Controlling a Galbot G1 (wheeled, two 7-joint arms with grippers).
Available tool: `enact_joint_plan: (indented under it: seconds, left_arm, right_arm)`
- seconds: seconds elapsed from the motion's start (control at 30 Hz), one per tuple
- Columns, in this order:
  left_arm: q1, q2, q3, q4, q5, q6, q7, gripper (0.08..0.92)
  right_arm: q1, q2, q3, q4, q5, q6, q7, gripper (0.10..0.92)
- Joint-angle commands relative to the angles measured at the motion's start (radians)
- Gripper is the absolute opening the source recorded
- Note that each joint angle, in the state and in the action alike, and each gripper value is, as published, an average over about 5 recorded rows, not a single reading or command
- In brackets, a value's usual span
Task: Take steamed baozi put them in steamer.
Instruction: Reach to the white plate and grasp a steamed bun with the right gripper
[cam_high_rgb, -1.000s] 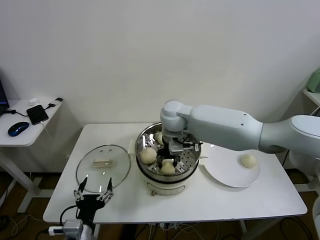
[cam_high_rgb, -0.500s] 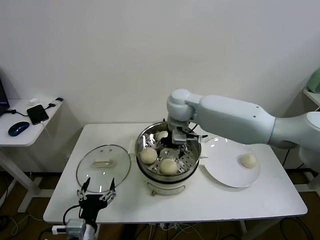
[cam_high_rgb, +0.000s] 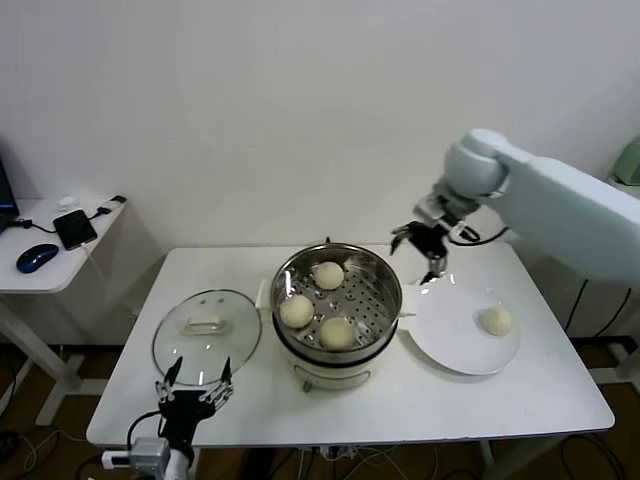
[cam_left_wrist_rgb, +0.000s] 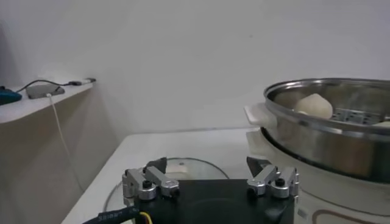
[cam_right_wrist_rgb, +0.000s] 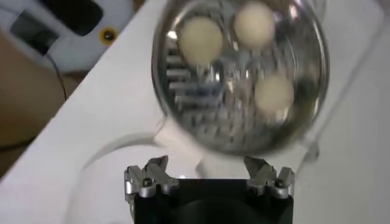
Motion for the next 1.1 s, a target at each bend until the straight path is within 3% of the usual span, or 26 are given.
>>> enact_joint_plan:
  seconds: [0.03, 0.27, 0.7, 1.1]
  left_arm:
    - [0.005, -0.031, 0.005, -0.003, -0.034, 0.016, 0.015, 0.823]
    - [0.011, -0.04, 0.015, 0.007, -0.031, 0.027, 0.019, 0.823]
    - [0.015, -0.049, 0.007, 0.023, -0.026, 0.031, 0.016, 0.823]
    - [0.02, -0.042, -0.017, 0.022, -0.038, 0.033, 0.017, 0.823]
  right_arm:
    - [-0.257, -0.17, 0.296, -0.178, -0.149, -0.086, -0.04, 0.823]
    - [-0.438, -0.029, 0.49, -0.458, -0.357, 0.215, 0.005, 0.823]
    - [-0.478, 0.132, 0.578, -0.691, -0.484, 0.258, 0.115, 0.823]
    - [-0.486, 0.188, 0.616, -0.741, -0.586, 0.258, 0.104, 0.823]
